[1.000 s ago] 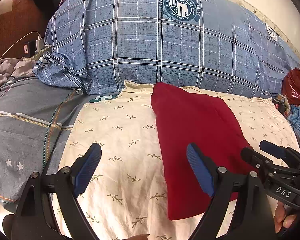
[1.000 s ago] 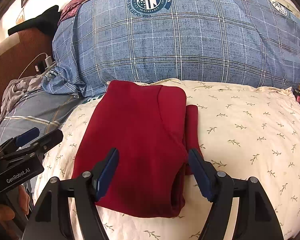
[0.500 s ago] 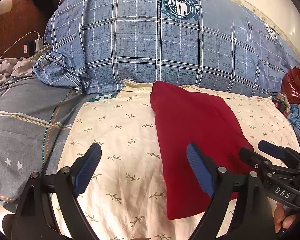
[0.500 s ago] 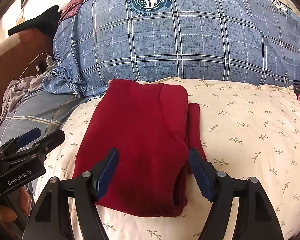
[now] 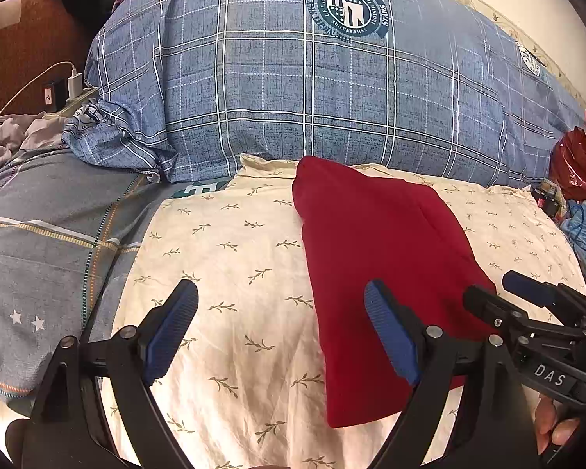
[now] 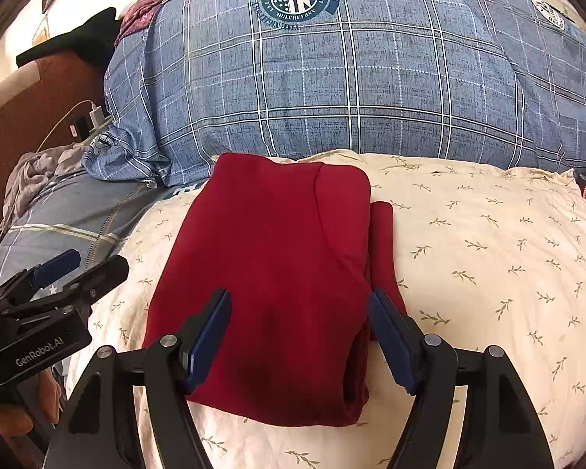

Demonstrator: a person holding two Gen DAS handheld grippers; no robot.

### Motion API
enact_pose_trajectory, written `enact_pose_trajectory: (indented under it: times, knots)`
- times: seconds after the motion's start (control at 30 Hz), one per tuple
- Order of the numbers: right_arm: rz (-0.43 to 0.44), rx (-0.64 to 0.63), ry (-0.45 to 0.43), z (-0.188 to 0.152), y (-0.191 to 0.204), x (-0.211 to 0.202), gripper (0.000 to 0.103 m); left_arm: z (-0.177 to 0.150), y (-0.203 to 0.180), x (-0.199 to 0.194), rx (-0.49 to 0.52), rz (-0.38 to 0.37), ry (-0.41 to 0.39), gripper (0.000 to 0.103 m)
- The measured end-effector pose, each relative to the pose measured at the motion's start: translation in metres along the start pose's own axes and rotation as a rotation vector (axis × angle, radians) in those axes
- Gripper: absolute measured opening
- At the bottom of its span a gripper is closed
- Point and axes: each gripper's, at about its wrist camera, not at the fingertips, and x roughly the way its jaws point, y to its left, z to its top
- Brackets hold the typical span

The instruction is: Fold small clothes

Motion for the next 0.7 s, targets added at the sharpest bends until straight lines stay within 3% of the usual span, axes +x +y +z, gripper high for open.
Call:
enact_pose_trajectory:
  times: [0.7]
  knots:
    - [0.006,0.004,0.01,-0.0015,-0.0001,0.0043,0.074,-0.0017,-0.001,0.0038,0.007,0.006,0.011,0.088]
